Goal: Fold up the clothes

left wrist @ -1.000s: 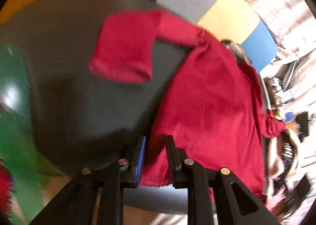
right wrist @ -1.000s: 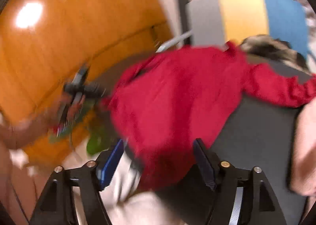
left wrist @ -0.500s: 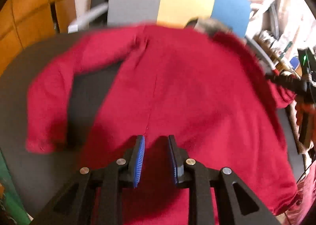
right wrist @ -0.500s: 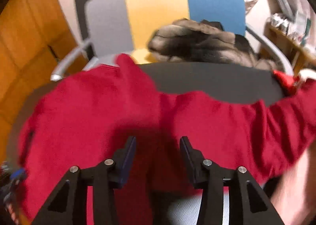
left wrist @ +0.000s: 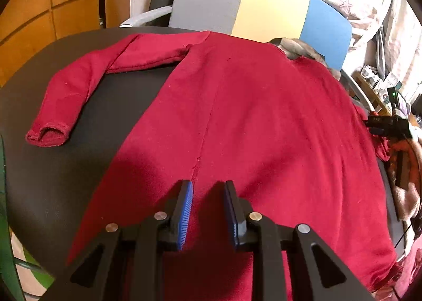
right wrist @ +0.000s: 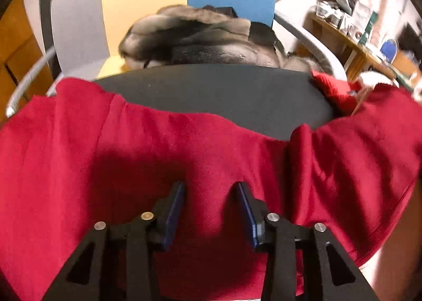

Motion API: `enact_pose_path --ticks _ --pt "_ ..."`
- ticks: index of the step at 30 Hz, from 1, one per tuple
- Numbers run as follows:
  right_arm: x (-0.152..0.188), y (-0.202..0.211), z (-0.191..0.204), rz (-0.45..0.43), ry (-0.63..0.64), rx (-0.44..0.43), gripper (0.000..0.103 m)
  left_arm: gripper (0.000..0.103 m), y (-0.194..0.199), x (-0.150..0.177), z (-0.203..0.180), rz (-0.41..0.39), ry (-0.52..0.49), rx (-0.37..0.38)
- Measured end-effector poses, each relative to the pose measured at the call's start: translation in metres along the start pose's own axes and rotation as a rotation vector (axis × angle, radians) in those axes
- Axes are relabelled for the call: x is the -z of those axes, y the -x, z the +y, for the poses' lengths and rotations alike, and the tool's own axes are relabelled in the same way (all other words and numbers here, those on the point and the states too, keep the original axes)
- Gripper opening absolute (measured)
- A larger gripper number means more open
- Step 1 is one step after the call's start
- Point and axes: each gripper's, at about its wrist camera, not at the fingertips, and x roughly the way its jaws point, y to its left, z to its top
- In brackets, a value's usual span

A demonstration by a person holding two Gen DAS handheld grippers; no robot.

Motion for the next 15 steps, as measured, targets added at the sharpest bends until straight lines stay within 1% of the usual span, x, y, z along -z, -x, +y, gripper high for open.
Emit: enact_pose_path --ticks 1,2,3,4,5,7,8,9,10,11,12,14,15 --pt "-0.002 -0.001 -0.005 0.021 -0.021 0.017 0.065 0.025 0.003 -0.002 0.004 0.008 0.018 0.019" --pt "-0.004 -0.001 -0.010 0.041 -0.056 0.022 0.064 0.025 0.003 -0.007 0.008 0.012 0.045 0.043" --pt "-0.005 0.004 -0.011 0.039 -0.076 0.027 0.057 0.025 0.002 -0.013 0.011 0.015 0.075 0.069" --pt "-0.004 0.016 -0.003 0.003 -0.054 0.021 0.055 0.027 0.004 -0.018 0.021 0.011 0.118 0.086" --pt "-0.002 0.029 0.008 -0.047 -0.015 0.008 0.055 0.028 0.010 -0.021 0.032 -0.007 0.148 0.081" --pt "0.010 0.060 0.041 -0.148 0.106 -0.053 0.056 0.031 0.025 -0.028 0.056 -0.050 0.196 0.059" --pt "0.018 0.073 0.061 -0.183 0.171 -0.097 0.060 0.032 0.029 -0.031 0.065 -0.074 0.204 0.029" --pt "0.027 0.084 0.083 -0.208 0.235 -0.145 0.068 0.035 0.033 -0.035 0.074 -0.099 0.206 -0.007" --pt "0.037 0.095 0.105 -0.233 0.299 -0.193 0.071 0.041 0.037 -0.039 0.084 -0.123 0.208 -0.043" --pt "0.047 0.102 0.129 -0.232 0.361 -0.247 0.073 0.045 0.037 -0.045 0.090 -0.131 0.191 -0.086" --pt "0.056 0.102 0.146 -0.223 0.395 -0.273 0.073 0.050 0.035 -0.051 0.096 -0.132 0.167 -0.131" --pt "0.069 0.097 0.167 -0.211 0.433 -0.288 0.072 0.051 0.025 -0.062 0.104 -0.092 0.100 -0.208" --pt "0.076 0.094 0.178 -0.205 0.451 -0.296 0.072 0.051 0.020 -0.065 0.107 -0.076 0.075 -0.231"
